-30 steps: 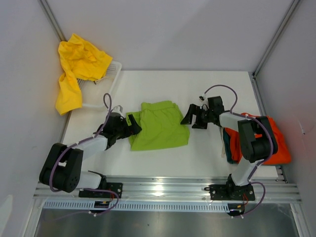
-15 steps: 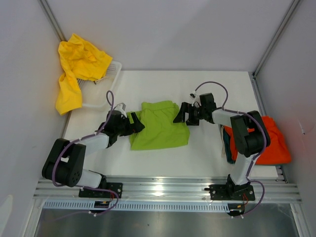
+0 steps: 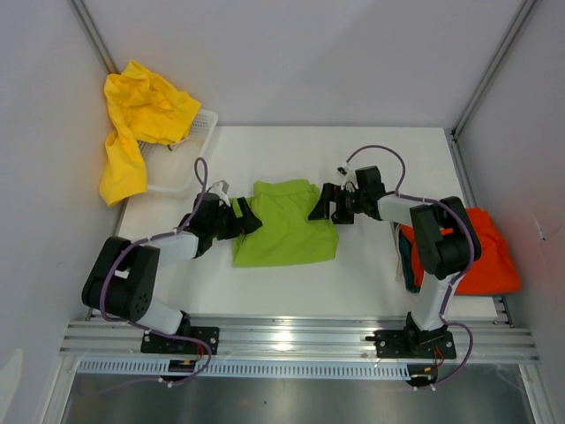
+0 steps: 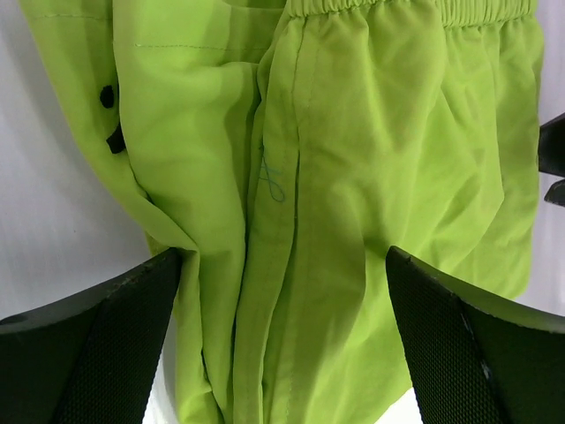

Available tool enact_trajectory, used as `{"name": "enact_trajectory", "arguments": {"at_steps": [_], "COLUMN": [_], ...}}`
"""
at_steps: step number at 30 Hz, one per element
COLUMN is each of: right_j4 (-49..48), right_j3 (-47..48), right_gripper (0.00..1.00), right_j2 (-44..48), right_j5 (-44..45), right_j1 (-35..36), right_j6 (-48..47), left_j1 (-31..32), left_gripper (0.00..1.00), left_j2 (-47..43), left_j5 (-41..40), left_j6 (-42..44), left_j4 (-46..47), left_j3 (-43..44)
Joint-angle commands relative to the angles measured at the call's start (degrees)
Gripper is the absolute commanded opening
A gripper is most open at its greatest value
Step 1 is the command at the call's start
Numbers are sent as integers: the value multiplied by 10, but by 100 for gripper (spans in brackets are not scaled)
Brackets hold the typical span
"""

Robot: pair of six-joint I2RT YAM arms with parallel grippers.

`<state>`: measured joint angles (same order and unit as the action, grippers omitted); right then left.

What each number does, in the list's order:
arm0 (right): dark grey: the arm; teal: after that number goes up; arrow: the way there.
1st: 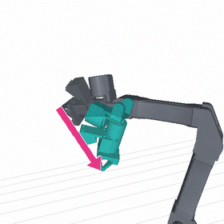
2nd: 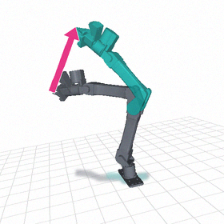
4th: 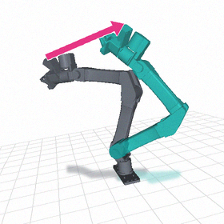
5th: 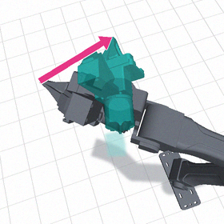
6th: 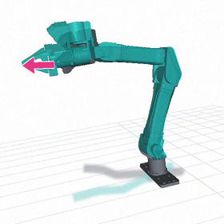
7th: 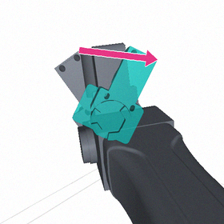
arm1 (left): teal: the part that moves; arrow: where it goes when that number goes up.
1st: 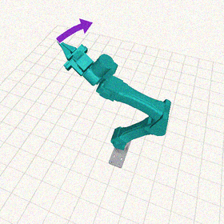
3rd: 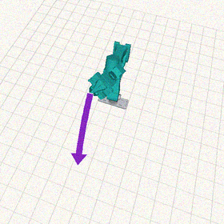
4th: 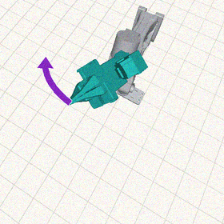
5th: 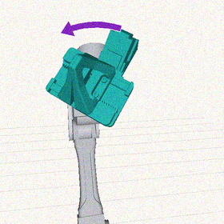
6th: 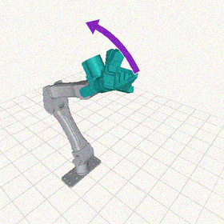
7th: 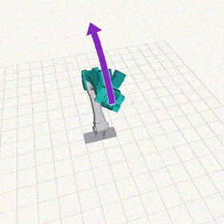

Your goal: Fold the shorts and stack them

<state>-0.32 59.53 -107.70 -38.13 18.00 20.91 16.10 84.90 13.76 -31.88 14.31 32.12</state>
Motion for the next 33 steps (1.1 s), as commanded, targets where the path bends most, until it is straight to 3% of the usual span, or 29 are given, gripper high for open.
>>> {"name": "enact_trajectory", "arguments": {"at_steps": [1, 4, 5, 7, 8, 10, 11, 14, 20, 24, 28, 30, 33], "right_j4": [37, 36, 36, 40, 44, 51, 52, 52, 41, 37, 37, 38, 49], "right_j3": [-7, -9, -9, -7, -5, -2, -2, -3, -12, -13, -14, -13, -4], "right_gripper": [96, 90, 89, 88, 87, 85, 84, 78, 65, 48, 42, 29, 25], "right_j2": [-30, -28, -27, -26, -26, -21, -19, -19, -16, -16, -15, -15, -13], "right_j5": [20, 21, 20, 24, 36, 47, 51, 48, 38, 36, 40, 42, 61], "right_j1": [7, 9, 10, 15, 19, 28, 30, 31, 25, 18, 15, 16, 27], "right_j6": [-16, -16, -16, -20, -22, -27, -27, -27, -23, -17, -13, -13, -18], "left_j1": [-5, -5, -4, -4, -4, -4, -4, -6, -38, -62, -68, -67, -67], "left_gripper": [99, 95, 84, 71, 56, 40, 25, 0, 0, 0, 0, 0, 0], "left_j2": [10, 19, 22, 32, 34, 43, 46, 56, 52, 68, 77, 76, 76], "left_j5": [0, 7, 9, 23, 28, 39, 43, 51, 80, 123, 138, 138, 140], "left_j6": [11, 11, 13, 16, 16, 21, 23, 23, 3, -6, 0, 1, 3], "left_j4": [-18, -17, -15, -10, -8, -8, -7, -7, 28, 70, 70, 71, 71], "left_j3": [25, 30, 32, 36, 39, 45, 51, 52, 23, 5, 8, 8, 8]}}
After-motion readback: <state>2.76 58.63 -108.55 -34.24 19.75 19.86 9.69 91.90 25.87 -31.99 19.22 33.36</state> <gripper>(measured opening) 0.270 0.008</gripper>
